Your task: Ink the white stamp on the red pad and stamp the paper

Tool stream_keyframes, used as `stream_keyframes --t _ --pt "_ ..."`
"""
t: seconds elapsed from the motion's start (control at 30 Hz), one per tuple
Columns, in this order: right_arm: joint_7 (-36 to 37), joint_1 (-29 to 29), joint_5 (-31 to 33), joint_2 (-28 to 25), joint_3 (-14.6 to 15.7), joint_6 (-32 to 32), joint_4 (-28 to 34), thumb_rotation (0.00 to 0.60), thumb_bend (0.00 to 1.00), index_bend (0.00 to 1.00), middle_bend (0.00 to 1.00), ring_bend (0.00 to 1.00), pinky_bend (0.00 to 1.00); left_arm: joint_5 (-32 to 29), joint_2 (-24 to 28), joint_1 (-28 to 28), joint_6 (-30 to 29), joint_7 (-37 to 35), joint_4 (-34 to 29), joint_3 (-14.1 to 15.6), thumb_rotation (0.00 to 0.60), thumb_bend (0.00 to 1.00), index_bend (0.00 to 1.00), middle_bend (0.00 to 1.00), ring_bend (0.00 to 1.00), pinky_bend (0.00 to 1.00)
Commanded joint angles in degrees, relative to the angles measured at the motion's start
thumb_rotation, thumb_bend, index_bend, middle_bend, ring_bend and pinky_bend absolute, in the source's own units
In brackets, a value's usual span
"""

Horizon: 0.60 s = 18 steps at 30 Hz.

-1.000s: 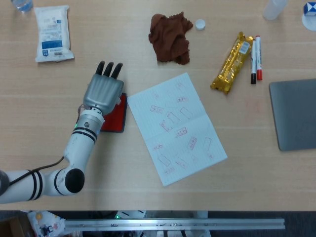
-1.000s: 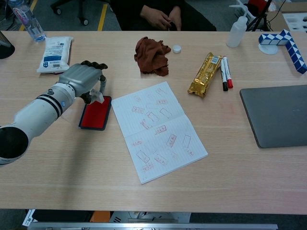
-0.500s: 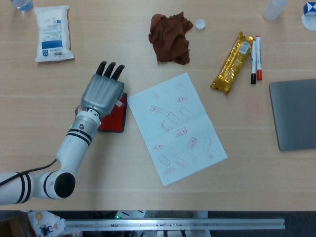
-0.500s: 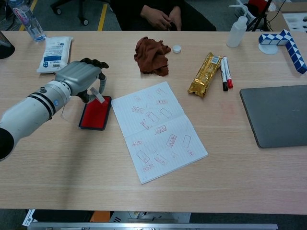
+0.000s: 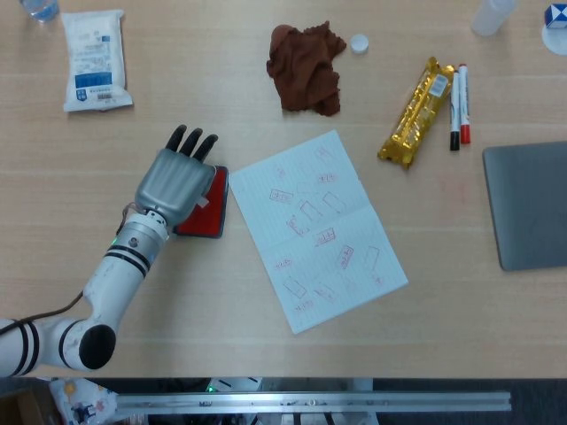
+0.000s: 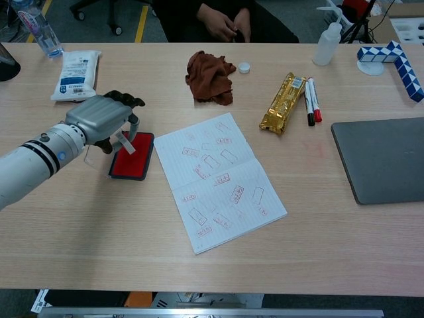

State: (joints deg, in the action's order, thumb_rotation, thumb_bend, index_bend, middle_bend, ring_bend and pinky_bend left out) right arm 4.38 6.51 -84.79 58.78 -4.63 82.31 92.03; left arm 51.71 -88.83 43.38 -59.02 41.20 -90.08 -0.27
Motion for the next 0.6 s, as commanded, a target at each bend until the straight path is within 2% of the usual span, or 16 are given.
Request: stream_keyframes --t 0.03,0.6 --pt "0.0 0.0 0.0 0.0 0.0 0.0 0.0 0.6 0.22 0.41 0.47 0.33 0.35 0.2 -0.7 0.2 0.1 0.4 0.8 0.0 0.6 0.34 0.59 0.08 0.0 0.01" --pt "0.4 -0.3 0.2 0.1 0.0 0.4 -0.4 0.6 0.22 0.41 0.47 0.33 0.35 -0.1 -2.6 0.4 0.7 2.3 3.1 -0.2 0.6 0.35 0.61 0.09 0.0 0.01"
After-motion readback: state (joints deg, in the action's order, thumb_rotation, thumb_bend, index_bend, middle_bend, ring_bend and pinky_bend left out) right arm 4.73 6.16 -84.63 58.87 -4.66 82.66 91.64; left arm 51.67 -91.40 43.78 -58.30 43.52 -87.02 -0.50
